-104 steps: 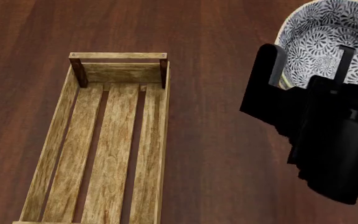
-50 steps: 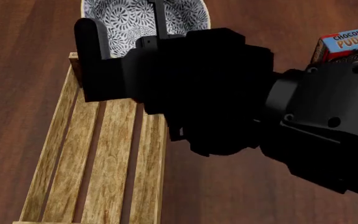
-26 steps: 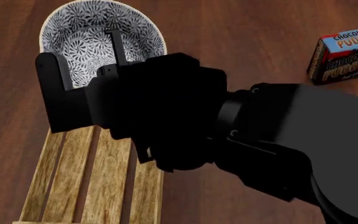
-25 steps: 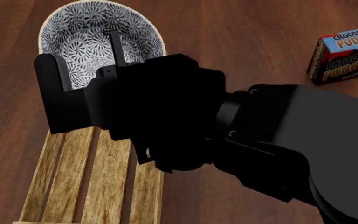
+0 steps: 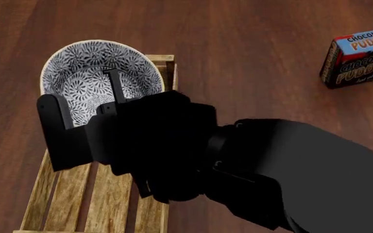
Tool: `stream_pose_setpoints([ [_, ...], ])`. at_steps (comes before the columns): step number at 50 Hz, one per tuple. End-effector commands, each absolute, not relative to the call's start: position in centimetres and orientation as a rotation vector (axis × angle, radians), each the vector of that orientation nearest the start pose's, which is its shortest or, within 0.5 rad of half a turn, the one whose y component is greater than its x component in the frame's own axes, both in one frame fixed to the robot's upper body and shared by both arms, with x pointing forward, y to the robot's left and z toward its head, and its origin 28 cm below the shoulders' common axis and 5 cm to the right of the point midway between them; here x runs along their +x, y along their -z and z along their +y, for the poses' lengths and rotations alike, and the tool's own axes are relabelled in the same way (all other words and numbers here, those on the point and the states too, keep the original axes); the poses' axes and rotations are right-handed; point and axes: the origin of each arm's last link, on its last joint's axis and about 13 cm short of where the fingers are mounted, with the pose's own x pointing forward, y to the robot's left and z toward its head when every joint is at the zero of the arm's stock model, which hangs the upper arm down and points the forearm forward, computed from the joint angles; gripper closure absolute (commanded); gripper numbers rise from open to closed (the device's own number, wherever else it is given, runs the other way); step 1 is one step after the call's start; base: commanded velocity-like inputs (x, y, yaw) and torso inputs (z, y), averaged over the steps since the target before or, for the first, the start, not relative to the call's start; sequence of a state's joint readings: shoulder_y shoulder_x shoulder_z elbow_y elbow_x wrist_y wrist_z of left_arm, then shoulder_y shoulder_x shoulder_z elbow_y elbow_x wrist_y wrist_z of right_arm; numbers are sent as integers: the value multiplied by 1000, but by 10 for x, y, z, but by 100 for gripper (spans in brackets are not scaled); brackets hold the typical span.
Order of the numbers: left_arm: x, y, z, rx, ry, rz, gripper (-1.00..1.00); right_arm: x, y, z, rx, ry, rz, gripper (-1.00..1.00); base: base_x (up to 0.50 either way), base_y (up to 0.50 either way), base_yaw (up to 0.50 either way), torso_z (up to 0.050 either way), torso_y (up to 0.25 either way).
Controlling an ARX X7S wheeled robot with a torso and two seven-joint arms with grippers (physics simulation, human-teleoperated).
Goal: Stack the left bowl on the right bowl and place them in the tray.
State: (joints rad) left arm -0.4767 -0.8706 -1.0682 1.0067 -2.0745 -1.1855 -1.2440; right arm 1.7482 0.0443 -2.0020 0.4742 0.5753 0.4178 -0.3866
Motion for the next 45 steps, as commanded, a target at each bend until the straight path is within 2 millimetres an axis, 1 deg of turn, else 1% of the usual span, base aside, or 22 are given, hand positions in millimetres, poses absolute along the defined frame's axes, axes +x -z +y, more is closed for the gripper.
stream_pose_setpoints([
  [1,91,-281,296,-27,-365,-455,-100,383,-249,18,-1606,-998,163,100,0,0,0,0,0],
  [8,90,-279,297,-30,-368,-454,-100,383,-239,20,-1611,-1016,178,100,0,0,0,0,0],
  [15,95,-280,297,-29,-370,-456,-100,383,-228,22,-1625,-1025,188,100,0,0,0,0,1],
  [27,90,-280,298,-32,-371,-457,-100,376,-215,18,-1626,-1046,203,100,0,0,0,0,1],
  [40,84,-278,300,-31,-380,-453,-100,377,-200,23,-1639,-1077,221,100,0,0,0,1,1],
  [45,85,-277,300,-30,-381,-450,-100,378,-196,23,-1634,-1083,235,100,0,0,0,0,0],
])
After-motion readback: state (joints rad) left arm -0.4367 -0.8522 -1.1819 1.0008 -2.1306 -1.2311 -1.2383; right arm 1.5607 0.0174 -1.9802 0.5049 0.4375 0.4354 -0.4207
